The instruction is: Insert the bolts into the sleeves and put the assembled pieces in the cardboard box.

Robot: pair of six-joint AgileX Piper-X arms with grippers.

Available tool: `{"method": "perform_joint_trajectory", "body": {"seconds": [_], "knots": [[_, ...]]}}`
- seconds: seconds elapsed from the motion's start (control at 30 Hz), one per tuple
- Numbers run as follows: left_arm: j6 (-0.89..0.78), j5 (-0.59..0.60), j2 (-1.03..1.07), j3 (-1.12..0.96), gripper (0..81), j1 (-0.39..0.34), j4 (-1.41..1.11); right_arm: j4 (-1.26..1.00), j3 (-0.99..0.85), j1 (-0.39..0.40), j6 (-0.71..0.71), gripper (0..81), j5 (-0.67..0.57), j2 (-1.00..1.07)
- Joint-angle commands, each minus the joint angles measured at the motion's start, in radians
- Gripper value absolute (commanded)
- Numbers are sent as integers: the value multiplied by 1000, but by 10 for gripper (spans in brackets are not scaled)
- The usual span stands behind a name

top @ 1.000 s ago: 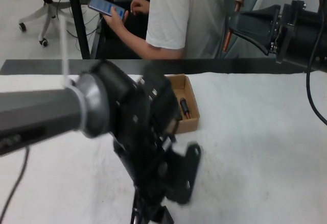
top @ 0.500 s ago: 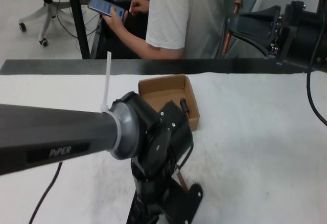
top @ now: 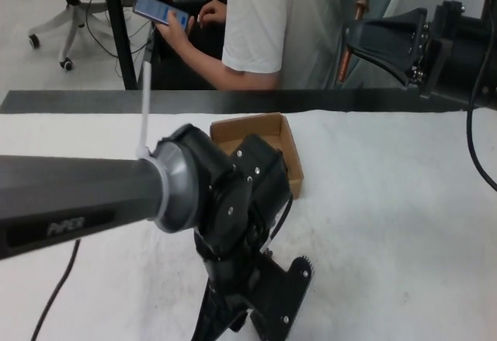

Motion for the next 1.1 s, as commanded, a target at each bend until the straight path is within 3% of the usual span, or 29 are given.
{"method": "perform_joint_trajectory", "body": {"seconds": [0.0,0.23,0.4,0.57,1.07], "knots": [[6,18,-13,-9,346,-1,-6,-19,-9,-5,7,8,-14,-16],[4,73,-13,-18,348,-1,-2,-19,-9,-5,11,8,-16,-16],[4,115,-11,-16,445,-1,8,-19,-9,-5,11,8,-16,-16],[4,51,9,-16,444,-1,-35,-19,-9,-5,11,8,-21,-16],[4,93,53,-16,444,1,-21,-19,-9,-5,15,8,-20,-16]]}}
